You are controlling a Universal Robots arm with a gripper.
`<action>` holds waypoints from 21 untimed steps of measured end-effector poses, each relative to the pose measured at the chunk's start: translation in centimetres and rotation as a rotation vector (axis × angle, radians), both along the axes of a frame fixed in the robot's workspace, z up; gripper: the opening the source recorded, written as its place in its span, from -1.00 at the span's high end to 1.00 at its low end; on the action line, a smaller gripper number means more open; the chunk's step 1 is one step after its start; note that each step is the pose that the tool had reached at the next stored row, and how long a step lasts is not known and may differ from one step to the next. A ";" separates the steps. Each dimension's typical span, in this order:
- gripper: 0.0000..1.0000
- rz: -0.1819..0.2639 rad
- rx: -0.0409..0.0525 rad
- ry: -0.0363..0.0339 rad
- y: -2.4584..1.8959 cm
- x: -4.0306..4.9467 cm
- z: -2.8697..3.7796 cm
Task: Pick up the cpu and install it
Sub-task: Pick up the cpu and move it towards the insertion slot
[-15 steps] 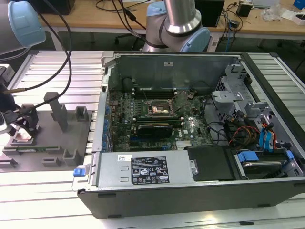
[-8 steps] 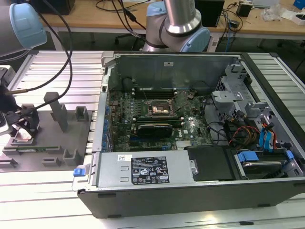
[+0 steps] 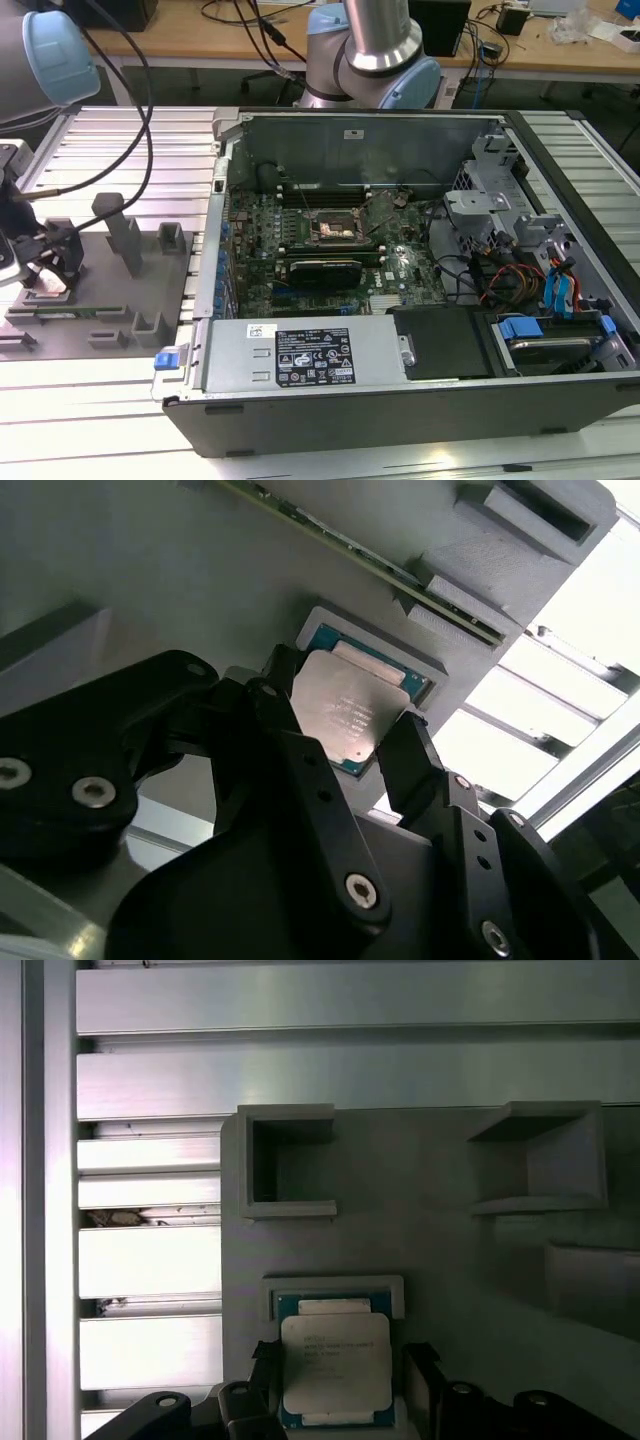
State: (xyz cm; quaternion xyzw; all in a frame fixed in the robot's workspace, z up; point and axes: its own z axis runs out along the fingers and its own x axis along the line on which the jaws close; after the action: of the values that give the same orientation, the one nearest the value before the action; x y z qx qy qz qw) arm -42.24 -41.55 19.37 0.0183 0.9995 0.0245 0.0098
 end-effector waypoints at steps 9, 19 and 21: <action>-0.21 0.006 0.0003 -0.0001 0.01 0.00 -0.22; -0.21 0.039 0.0005 -0.0002 0.15 0.04 -0.28; -0.21 0.040 0.0004 -0.0001 0.27 0.04 -0.28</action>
State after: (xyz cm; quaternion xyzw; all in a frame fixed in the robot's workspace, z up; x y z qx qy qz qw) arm -42.20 -41.28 19.09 -0.0018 0.9996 0.0249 0.0094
